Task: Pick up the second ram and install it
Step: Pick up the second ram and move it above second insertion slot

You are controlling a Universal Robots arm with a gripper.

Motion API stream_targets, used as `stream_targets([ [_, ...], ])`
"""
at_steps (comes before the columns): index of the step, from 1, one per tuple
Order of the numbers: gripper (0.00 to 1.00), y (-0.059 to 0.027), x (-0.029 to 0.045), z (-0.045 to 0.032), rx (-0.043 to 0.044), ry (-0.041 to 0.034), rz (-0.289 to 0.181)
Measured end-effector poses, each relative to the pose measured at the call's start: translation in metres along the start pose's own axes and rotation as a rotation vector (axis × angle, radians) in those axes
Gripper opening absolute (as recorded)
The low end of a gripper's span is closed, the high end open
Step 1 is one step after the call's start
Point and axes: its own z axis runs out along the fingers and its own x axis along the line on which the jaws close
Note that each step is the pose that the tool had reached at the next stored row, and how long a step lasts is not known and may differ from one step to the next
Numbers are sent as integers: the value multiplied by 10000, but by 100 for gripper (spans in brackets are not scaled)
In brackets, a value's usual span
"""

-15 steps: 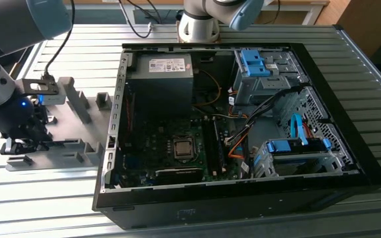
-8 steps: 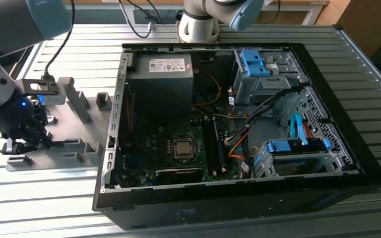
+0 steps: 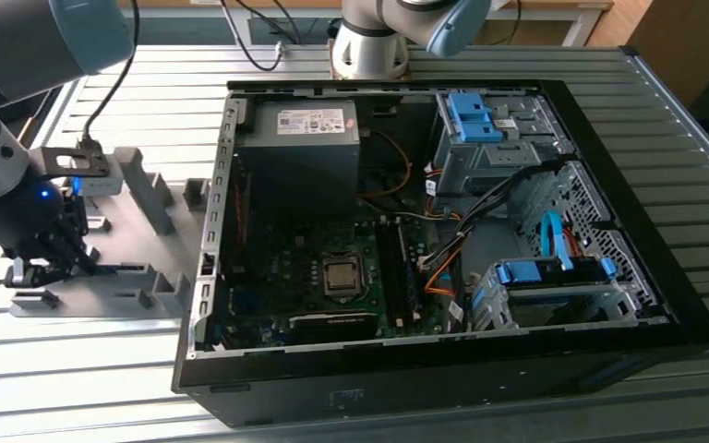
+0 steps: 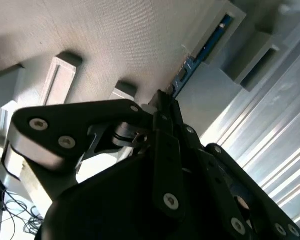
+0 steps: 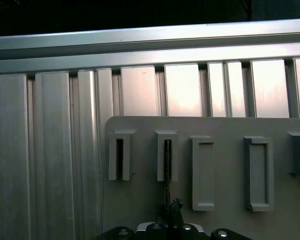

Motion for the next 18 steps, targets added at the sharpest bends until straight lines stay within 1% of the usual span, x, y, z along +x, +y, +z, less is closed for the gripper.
stream_targets([
  [3,14,1,1,5,-7,-15,-163],
  [9,14,5,1,10,-23,-38,-820],
  [14,14,5,1,11,-36,-41,-1307],
  [18,14,4,1,10,-34,-42,-1393],
])
